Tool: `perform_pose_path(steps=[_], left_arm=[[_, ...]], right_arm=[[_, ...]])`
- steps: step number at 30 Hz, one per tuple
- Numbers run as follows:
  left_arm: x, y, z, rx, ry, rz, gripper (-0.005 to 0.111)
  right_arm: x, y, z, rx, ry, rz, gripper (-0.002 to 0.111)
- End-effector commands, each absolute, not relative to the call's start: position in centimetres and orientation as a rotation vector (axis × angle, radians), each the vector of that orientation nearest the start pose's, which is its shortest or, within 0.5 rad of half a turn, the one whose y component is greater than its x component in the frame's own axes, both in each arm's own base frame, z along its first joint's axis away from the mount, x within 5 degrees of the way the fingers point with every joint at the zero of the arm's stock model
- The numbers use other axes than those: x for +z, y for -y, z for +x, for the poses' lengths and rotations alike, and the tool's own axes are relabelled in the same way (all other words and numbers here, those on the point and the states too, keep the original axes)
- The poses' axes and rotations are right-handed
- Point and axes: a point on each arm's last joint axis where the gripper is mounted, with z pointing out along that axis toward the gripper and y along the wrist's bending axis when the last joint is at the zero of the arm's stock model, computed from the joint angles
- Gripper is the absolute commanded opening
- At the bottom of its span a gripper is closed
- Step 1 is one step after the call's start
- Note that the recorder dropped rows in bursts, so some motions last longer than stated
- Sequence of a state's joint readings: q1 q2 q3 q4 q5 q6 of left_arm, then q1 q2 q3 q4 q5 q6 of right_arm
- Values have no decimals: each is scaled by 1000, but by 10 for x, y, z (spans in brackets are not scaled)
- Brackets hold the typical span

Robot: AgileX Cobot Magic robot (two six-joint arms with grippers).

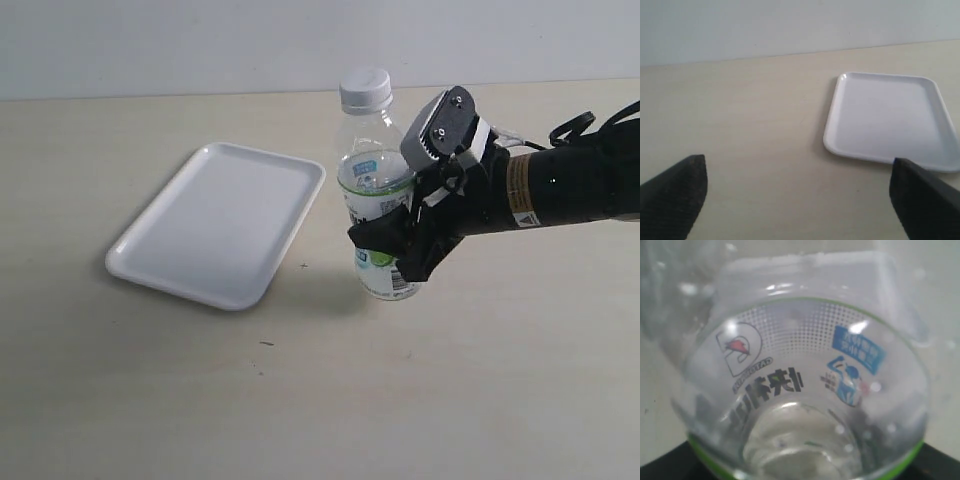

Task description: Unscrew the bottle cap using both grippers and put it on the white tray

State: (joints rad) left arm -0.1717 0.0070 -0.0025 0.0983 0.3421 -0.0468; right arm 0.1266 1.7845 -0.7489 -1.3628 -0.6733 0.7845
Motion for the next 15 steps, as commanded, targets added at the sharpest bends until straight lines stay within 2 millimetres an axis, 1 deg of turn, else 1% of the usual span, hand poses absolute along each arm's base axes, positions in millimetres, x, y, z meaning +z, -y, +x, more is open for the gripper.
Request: perform_pose_path(steps=[1,5,6,8,10,12,15], left_arm=[[199,9,56,-90,-1631,174,94],[218,10,55,-127,-1428,151,94],[220,10,54,-179,-1403,108,94],[229,11,52,-369,-1311,-32,94],[239,11,49,-537,-1198,-127,94],[249,10,44,-583,-1077,-122,94],[264,10,34,-573,-881,-67,94]], right_arm=[[148,-95,300,567,-2006,-1067,0],[148,-95,299,565,-2005,-1082,0],[148,-95,299,565,-2005,-1082,0],[148,-95,299,565,-2005,-1082,0],[148,-95,299,565,-2005,-1082,0],[147,-95,299,565,-2005,-1085,0],[147,-95,298,572,-2016,-1086,0]])
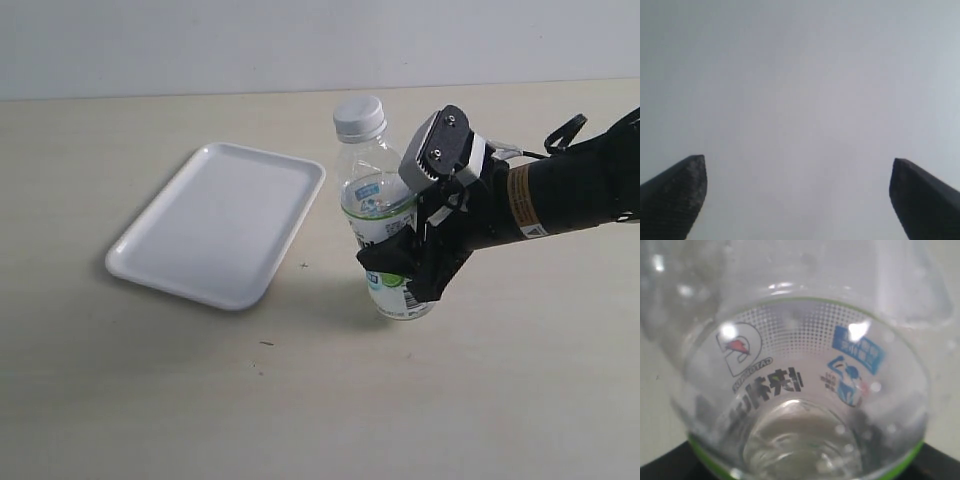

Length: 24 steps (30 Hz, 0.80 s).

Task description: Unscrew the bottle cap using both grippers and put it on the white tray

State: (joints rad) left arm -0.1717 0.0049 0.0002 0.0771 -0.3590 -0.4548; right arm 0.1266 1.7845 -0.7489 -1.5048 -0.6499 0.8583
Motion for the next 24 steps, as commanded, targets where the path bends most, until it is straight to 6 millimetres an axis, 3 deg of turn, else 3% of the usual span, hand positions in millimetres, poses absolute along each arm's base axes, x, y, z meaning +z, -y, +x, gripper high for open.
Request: perform_pose_path(steps=[1,7,24], left_arm=[[268,9,31,-570,-827,-54,94],[273,9,25,-568,-738,-34,94],[261,15,35,-520,-927,13,94]], right_arm=[[147,-95,298,574,-2019,-1092,0],[147,-95,298,573,-2018,-1092,0],[148,-96,299,583,-2011,-1089,0]])
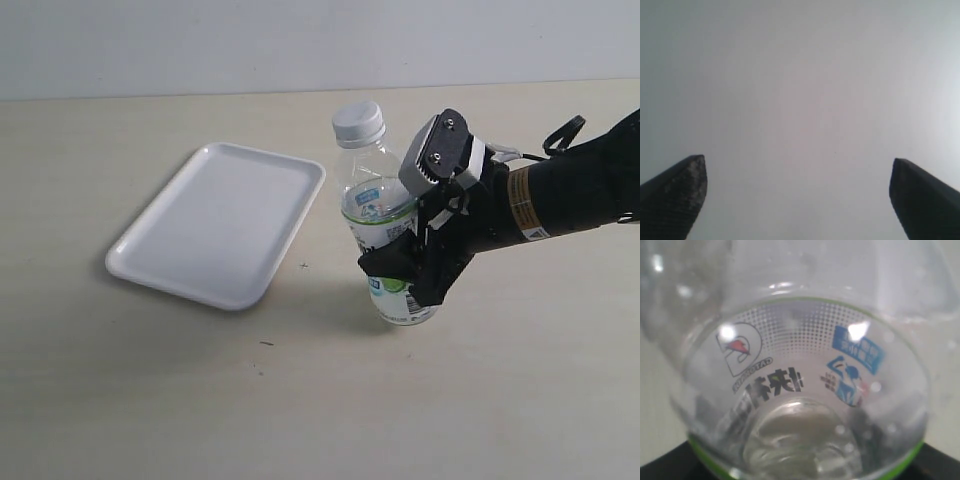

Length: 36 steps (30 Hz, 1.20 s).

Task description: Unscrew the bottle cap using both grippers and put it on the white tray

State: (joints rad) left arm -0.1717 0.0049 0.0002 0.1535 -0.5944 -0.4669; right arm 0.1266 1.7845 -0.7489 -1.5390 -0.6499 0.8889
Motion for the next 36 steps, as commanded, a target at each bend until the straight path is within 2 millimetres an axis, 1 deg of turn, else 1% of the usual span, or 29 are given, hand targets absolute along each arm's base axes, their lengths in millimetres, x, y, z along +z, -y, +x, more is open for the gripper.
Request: perform_pose_path(steps=[1,4,8,10,12,13,14,15,16,17,18,19,20,21,22,24,25,26,27,28,29,31,32,34,35,36], left_arm=[[261,15,35,-520,-927,15,94],[261,15,35,-521,-918,17,94],[272,14,27,-554,-790,17,94],[299,13,25,-546,-770,16,94],[330,14,33,-525,-816,21,94],[348,17,41,-505,-848,36,94],[378,23,65,-494,-936,63,94],[391,29,83,-498,-1001,88,94],[410,41,122,-516,-1144,132,94],[413,48,143,-535,-1224,160,94],[411,63,178,-552,-1373,274,94],[407,71,195,-583,-1456,328,94],[396,87,226,-655,-1638,456,94],[390,98,244,-799,-1737,467,94],[382,108,258,-907,-1783,534,94],[371,123,286,-975,-1820,598,92],[363,127,302,-926,-1815,634,88],[357,129,314,-825,-1774,717,82],[348,127,325,-692,-1736,792,75],[340,124,334,-537,-1699,861,72],[333,114,344,-320,-1700,847,75],[321,99,353,8,-1701,861,80],[317,90,356,196,-1713,848,81],[312,75,357,503,-1737,816,81],[310,69,356,641,-1746,799,81],[310,66,354,727,-1764,762,80]], right_arm=[[148,-96,299,584,-2012,-1083,0],[148,-96,299,586,-2010,-1084,0],[148,-96,299,586,-2011,-1092,0],[148,-96,299,586,-2011,-1092,0],[148,-96,299,587,-2012,-1090,0],[148,-96,299,587,-2012,-1090,0],[148,-96,299,589,-2015,-1085,0],[148,-96,298,590,-2016,-1087,0],[147,-96,298,595,-2025,-1092,0],[147,-96,297,592,-2027,-1100,0],[147,-96,297,596,-2033,-1100,0],[146,-96,297,597,-2036,-1104,0],[146,-96,297,597,-2036,-1104,0],[146,-96,297,594,-2036,-1106,0],[146,-96,297,594,-2036,-1108,0],[146,-95,297,591,-2037,-1108,0],[146,-95,297,589,-2039,-1107,0],[146,-95,297,593,-2036,-1108,0],[146,-96,297,595,-2036,-1108,0],[146,-96,297,595,-2036,-1106,0],[146,-96,297,600,-2042,-1097,0],[146,-96,297,602,-2045,-1093,0],[146,-96,297,602,-2045,-1095,0],[146,-96,297,602,-2045,-1095,0],[146,-96,296,601,-2045,-1098,0],[146,-95,296,598,-2043,-1116,0]])
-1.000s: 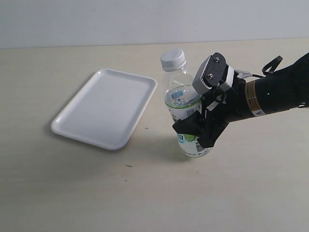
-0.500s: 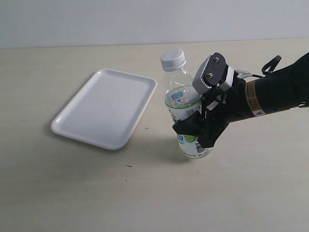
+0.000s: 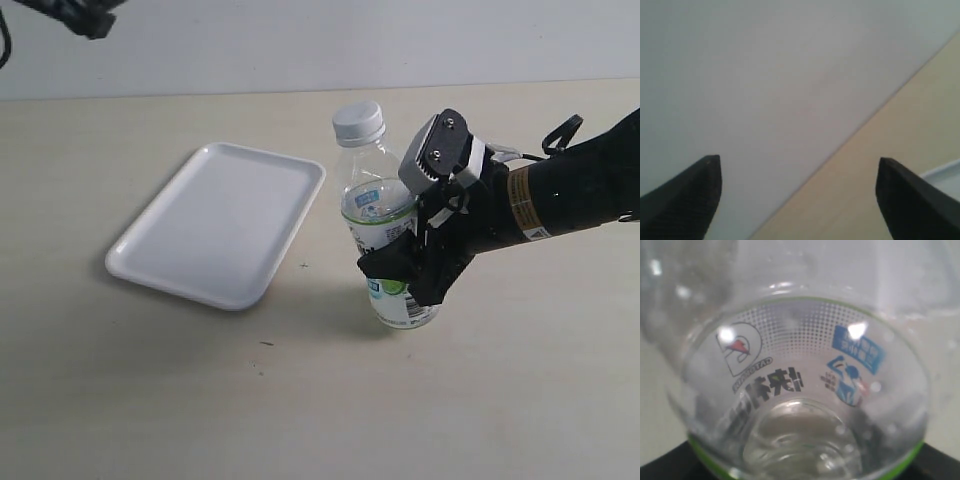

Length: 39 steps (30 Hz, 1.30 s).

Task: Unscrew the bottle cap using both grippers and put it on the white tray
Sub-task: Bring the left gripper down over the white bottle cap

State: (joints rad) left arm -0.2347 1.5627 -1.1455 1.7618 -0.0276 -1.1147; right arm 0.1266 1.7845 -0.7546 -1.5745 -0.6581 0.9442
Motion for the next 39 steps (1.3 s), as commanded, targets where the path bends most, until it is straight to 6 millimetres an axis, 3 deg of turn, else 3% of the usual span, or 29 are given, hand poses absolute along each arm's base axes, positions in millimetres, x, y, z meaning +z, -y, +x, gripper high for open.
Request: perform_pose_path(steps=[1,3,5,10,15,20,23,25,32,39], left_arm=[[309,65,350,815,-1808,720,79],[303,69,341,941,-1909,776,77],[293,79,330,951,-2050,899,73],[281,124,307,503,-2420,1063,73],[321,175,289,60,-2413,1198,73],[368,209,269,-326,-2324,1365,74],[380,225,274,-498,-2274,1337,76],[380,231,281,-518,-2279,1317,76],[344,252,304,-608,-2418,1253,76],[329,261,309,-687,-2458,1247,76]], right_arm=[[145,-95,295,593,-2040,-1143,0],[144,-95,294,589,-2038,-1166,0],[145,-95,294,587,-2036,-1166,0],[144,-95,293,580,-2031,-1205,0],[143,-94,292,591,-2056,-1209,0],[142,-94,291,585,-2053,-1237,0],[142,-94,290,582,-2050,-1249,0],[142,-94,290,582,-2050,-1252,0],[142,-94,290,582,-2040,-1269,0],[141,-94,290,571,-2021,-1293,0]])
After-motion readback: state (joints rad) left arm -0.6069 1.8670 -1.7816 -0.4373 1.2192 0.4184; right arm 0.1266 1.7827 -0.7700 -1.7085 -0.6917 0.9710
